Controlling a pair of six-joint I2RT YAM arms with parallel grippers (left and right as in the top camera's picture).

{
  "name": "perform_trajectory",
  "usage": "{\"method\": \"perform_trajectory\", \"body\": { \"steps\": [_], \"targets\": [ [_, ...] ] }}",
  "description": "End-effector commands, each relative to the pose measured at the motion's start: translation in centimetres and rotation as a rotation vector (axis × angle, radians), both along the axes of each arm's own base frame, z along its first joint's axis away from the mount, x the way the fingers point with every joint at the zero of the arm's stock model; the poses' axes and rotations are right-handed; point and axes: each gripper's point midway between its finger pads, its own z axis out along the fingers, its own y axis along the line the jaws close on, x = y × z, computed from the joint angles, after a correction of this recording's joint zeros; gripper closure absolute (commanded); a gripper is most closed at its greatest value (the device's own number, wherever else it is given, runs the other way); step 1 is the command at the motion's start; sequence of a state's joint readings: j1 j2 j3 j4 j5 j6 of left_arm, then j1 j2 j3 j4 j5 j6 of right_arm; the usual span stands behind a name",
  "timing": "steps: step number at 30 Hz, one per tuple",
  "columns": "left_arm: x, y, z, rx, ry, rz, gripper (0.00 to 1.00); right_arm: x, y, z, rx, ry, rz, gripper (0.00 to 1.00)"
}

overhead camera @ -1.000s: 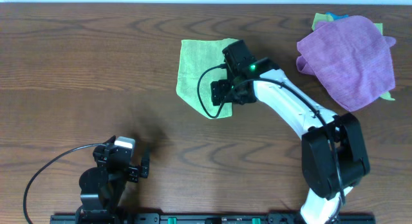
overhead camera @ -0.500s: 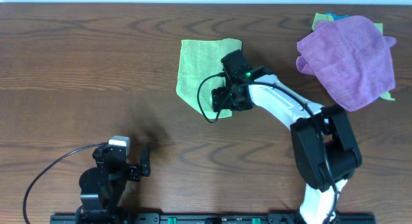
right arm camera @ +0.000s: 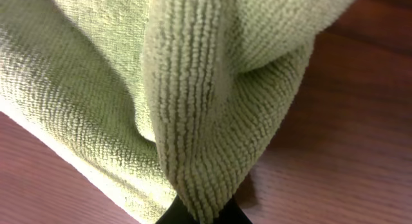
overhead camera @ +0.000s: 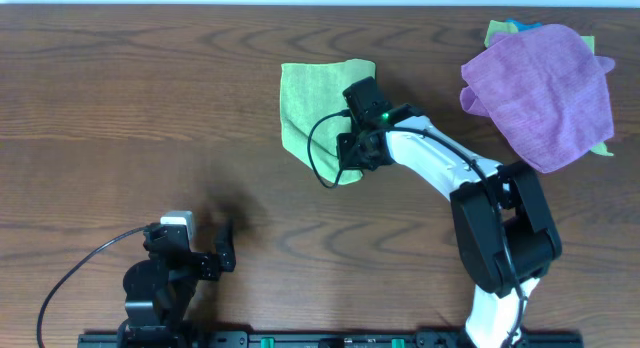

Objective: Fold the cloth

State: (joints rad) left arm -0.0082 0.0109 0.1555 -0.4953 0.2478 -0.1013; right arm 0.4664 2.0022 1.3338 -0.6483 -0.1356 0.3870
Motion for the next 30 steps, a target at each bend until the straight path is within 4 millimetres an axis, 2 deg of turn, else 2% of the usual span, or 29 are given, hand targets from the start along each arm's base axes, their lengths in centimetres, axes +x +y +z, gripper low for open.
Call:
{"method": "perform_trajectory", "body": {
  "steps": [1, 5, 7, 8, 9, 10, 11, 13, 16, 19, 24, 30],
  "targets": [
    [-0.1, 0.0, -0.7, -0.009, 0.018, 0.002, 0.05, 0.2, -1.9, 0.2, -0.055, -0.001, -0.035, 0.99],
    [-0.1, 0.0, -0.7, -0.009, 0.018, 0.002, 0.05, 0.3, -4.8, 3.3, -0.133, -0.034, -0.082, 0.99],
    [-0.1, 0.0, -0.7, -0.009, 0.018, 0.002, 0.05, 0.4, -7.2, 5.2, -0.206, -0.074, -0.123, 0.98],
    [-0.1, 0.0, -0.7, -0.009, 0.018, 0.002, 0.05, 0.4, -8.3, 5.9, -0.236, -0.09, -0.143, 0.84],
    [-0.1, 0.0, -0.7, -0.009, 0.018, 0.002, 0.05, 0.4, -9.4, 6.6, -0.263, -0.099, -0.163, 0.54],
    [-0.1, 0.0, -0.7, -0.009, 0.018, 0.002, 0.05, 0.4, -10.1, 6.9, -0.277, -0.103, -0.175, 0.41],
    [-0.1, 0.0, -0.7, -0.009, 0.018, 0.002, 0.05, 0.3, -11.0, 7.3, -0.291, -0.101, -0.194, 0.34],
    [-0.1, 0.0, -0.7, -0.009, 0.017, 0.002, 0.05, -0.1, -11.9, 7.7, -0.285, -0.082, -0.203, 0.3],
    [-0.1, 0.0, -0.7, -0.009, 0.018, 0.002, 0.05, -1.0, -10.6, 8.0, -0.215, -0.053, -0.091, 0.22],
    [-0.1, 0.0, -0.7, -0.009, 0.018, 0.002, 0.05, -2.0, -7.4, 8.4, -0.117, -0.051, 0.08, 0.22],
    [-0.1, 0.0, -0.7, -0.009, 0.018, 0.002, 0.05, -2.7, -3.5, 8.3, -0.08, -0.076, 0.189, 0.21],
    [-0.1, 0.0, -0.7, -0.009, 0.018, 0.002, 0.05, -3.0, 1.0, 6.5, -0.064, -0.106, 0.292, 0.19]
  ]
}}
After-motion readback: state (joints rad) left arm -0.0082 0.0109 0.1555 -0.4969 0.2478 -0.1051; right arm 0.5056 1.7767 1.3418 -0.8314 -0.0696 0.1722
